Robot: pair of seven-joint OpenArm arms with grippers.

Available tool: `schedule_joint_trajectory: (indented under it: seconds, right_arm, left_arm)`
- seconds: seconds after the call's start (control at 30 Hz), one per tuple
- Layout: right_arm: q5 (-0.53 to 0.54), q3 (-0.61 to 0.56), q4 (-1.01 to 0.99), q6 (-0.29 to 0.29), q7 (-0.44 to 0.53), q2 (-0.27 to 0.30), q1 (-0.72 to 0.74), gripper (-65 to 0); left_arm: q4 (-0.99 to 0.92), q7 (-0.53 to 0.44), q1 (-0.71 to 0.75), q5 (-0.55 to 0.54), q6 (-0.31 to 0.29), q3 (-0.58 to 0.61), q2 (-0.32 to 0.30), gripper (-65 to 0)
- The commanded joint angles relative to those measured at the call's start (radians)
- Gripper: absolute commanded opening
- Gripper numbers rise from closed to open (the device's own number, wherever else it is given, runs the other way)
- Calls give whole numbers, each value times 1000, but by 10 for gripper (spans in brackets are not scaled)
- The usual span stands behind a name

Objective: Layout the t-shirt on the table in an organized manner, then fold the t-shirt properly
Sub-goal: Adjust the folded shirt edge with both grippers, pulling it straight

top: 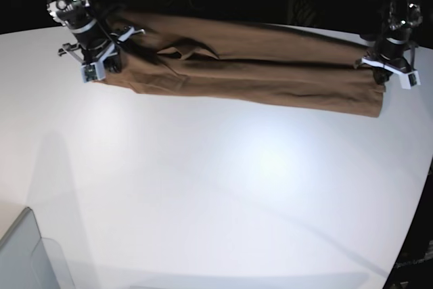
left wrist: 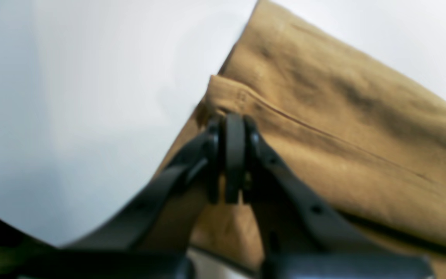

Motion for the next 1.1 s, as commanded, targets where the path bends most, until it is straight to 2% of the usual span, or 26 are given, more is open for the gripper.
schedule_joint_trajectory:
  seconds: [0.0, 0.1, 0.3, 0.43, 0.5, 0.73, 0.77, 0.87, 0.93, 1.07]
  right_arm:
    - [9, 1, -7, 4, 16, 1, 15, -650]
    - [9, 4, -87, 4, 16, 3, 45, -650]
    - [9, 1, -210, 4, 18, 6, 104, -650]
    - [6, 0, -240, 4, 18, 7, 136, -650]
    - [4, 0, -268, 4, 18, 9, 159, -650]
    - [3, -2, -319, 3, 18, 29, 210, -650]
    - [3, -2, -319, 3, 18, 29, 214, -650]
    - [3, -2, -320, 1, 16, 29, 214, -650]
    - [3, -2, -320, 1, 16, 29, 214, -650]
    - [3, -2, -320, 1, 16, 26, 216, -650]
  left_arm:
    - [11, -21, 1, 0, 1, -5, -18, -645]
    - [14, -19, 4, 0, 1, -5, -24, -624]
    - [45, 82, -4, 0, 1, -14, -27, -416]
    - [76, 88, 1, 0, 1, -60, -27, -333]
    - [94, 88, 4, -2, 1, -80, -26, -315]
    - [123, 90, 23, -6, -9, -143, -27, -313]
    - [122, 90, 23, -6, -36, -143, -27, -313]
    - [110, 90, 23, 1, -182, -146, -22, -312]
    - [102, 90, 23, 3, -257, -146, -19, -312]
    - [47, 90, 16, 3, -265, -148, -21, -312]
